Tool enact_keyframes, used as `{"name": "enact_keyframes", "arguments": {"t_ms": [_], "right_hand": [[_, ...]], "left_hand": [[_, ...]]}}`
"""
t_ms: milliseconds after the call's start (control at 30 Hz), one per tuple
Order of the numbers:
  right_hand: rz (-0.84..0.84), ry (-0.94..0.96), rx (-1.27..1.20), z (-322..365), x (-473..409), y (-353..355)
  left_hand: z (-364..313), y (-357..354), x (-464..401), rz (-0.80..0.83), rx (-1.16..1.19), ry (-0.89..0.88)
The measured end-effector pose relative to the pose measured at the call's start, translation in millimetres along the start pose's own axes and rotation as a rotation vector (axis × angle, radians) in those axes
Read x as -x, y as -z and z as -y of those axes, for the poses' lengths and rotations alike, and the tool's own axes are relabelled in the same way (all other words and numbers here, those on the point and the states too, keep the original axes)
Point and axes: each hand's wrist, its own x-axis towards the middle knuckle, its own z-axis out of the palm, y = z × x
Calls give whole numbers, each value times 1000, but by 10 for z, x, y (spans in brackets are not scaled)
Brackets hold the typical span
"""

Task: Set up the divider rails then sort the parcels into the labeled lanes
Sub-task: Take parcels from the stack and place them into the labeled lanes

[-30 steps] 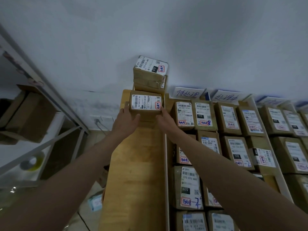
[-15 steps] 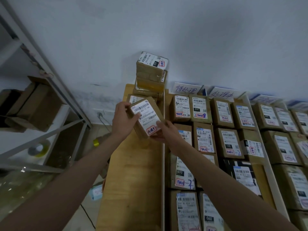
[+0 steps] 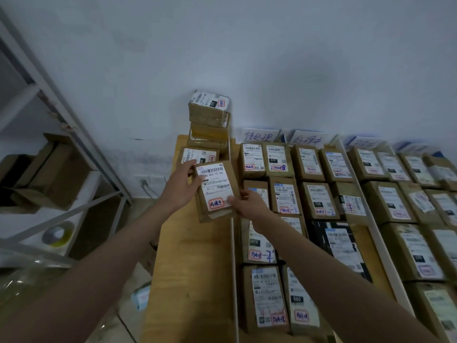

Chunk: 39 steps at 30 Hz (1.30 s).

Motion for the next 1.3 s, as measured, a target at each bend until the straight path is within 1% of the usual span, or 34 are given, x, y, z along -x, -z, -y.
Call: {"name": "enact_keyframes", "arguments": {"t_ms": [100,167,267,467,633,867,1100,1200,1300], "right_hand": [[-12,-18,30,-40,134,99],[-55,-16,41,-63,234,191],[-123,-16,28,-106,391,394],[-235,-22,-32,-276,622,851],[-303,-31,-61,-452,857,1235],[-322,15,-115,-713,1160,1870],[-402,36,-164,-1113,1285,2598],[-433,40,-135,-1378,1356,2992],[-490,51,-39,-1672,1387,3383]], "left_hand": [[-85,-14,124,61,-127,-20],[-111,-50,207,90,-291,-35],[-195,-165,338,115,-524,-104],[-470,-524,549,174,-752,-196],[-740,-814,683,237,-766,-268],[-1093,-1347,864,335,-768,-295],[-1478,-1996,1116,355,-786,-310],[-1660,-2349,1247,377,-787,-291],[-1762,-2716,1364,395,-796,-272]]}}
